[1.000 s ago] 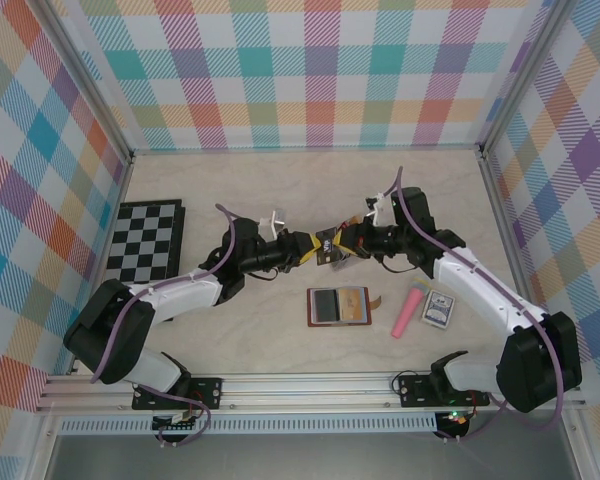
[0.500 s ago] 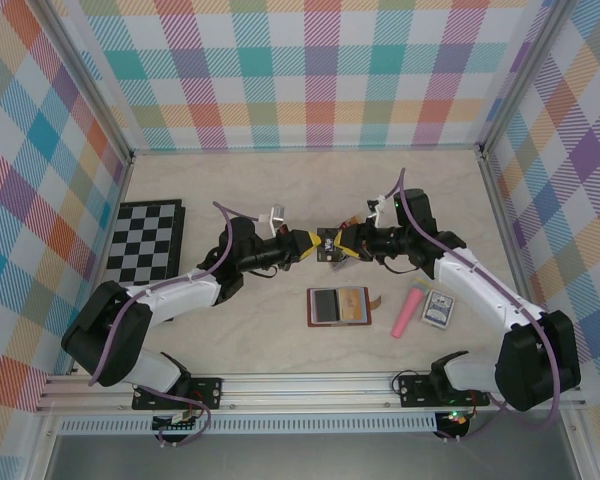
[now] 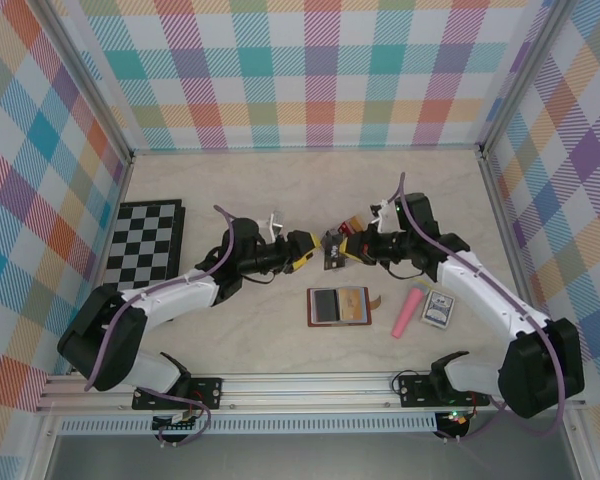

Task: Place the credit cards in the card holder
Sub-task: Pick up the credit card from the storage box, then flip over the card slot in the card holder.

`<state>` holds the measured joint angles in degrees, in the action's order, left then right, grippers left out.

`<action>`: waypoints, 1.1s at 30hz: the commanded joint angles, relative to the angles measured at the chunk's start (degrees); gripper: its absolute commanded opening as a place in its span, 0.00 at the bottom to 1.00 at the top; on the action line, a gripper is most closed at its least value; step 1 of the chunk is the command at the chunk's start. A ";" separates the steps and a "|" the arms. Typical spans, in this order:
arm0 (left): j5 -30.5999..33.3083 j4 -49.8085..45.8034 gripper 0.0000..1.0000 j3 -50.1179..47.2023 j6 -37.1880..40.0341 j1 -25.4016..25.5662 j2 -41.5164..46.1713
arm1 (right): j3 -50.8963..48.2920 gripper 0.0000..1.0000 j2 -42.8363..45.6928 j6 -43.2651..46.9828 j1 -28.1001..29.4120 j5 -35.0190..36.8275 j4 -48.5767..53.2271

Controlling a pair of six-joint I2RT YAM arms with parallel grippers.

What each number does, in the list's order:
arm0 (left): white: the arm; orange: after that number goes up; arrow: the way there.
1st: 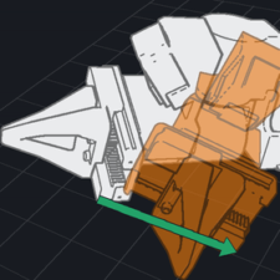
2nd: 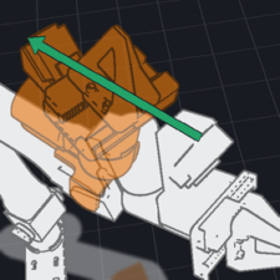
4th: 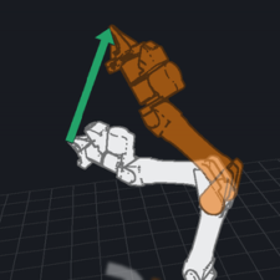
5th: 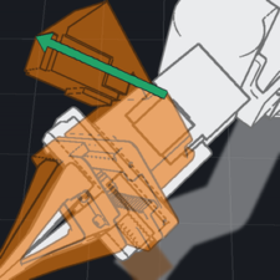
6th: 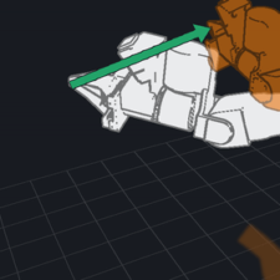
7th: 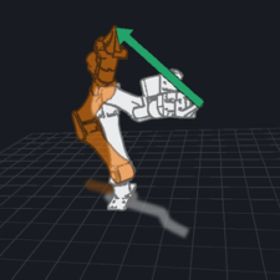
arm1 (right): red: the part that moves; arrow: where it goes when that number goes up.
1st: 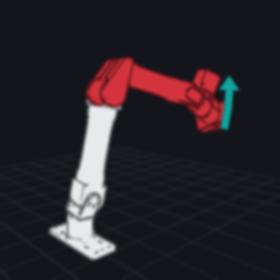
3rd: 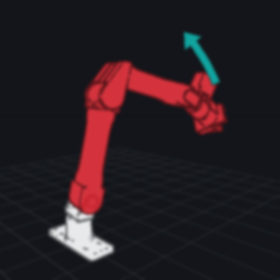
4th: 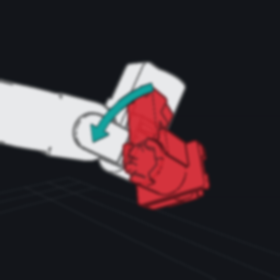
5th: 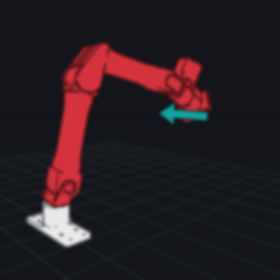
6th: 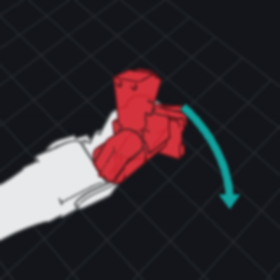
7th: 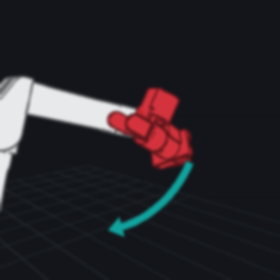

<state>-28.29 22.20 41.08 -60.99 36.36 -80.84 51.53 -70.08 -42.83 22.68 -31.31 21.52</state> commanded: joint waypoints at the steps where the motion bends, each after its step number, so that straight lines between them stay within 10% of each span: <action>1: 10.64 -27.16 0.65 5.39 12.35 2.96 1.93 | 0.39 0.04 2.97 7.24 1.57 14.99 12.86; 8: 15.70 -31.16 0.70 4.13 11.42 9.16 -1.84 | -4.65 0.04 5.05 12.67 5.07 26.87 19.83; 33: 15.53 -26.43 0.63 3.44 8.80 13.73 -12.13 | -18.80 0.05 4.74 11.98 5.37 24.89 6.32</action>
<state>-12.29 -5.58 45.12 -51.62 49.12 -91.90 33.89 -64.88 -32.05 27.77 -6.96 29.17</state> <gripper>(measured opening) 0.636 0.050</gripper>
